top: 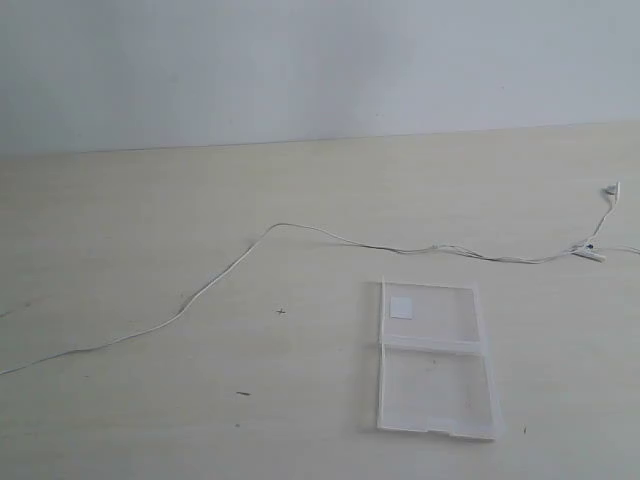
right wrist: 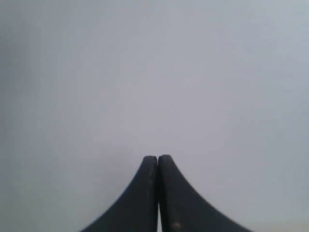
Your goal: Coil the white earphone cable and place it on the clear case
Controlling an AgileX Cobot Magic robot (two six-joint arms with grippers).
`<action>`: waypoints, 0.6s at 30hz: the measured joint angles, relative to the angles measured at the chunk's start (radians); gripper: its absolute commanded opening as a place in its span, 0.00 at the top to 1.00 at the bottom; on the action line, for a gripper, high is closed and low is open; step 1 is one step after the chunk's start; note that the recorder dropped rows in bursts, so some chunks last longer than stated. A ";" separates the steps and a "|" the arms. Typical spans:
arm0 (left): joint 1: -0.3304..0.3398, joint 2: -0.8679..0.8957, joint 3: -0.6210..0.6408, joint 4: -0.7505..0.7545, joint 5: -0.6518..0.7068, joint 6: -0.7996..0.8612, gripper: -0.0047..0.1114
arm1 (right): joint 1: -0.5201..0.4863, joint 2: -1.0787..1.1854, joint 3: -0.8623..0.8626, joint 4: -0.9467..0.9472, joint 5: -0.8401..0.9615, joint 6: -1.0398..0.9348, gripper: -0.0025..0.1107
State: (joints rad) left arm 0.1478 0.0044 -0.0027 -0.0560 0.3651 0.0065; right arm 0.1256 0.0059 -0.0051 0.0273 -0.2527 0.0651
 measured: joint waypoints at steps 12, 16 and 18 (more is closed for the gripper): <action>0.000 0.000 0.000 0.000 0.000 0.000 0.96 | 0.000 -0.002 -0.025 0.092 -0.421 -0.004 0.97; 0.000 0.000 0.000 0.000 0.000 0.000 0.96 | 0.000 0.022 -0.223 0.113 -0.184 -0.110 0.97; 0.000 0.000 0.000 0.000 0.000 0.000 0.96 | 0.000 0.098 -0.391 0.106 -0.017 -0.197 0.97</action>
State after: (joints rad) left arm 0.1478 0.0044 -0.0027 -0.0560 0.3651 0.0065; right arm 0.1256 0.1037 -0.3966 0.1335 -0.2701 -0.1317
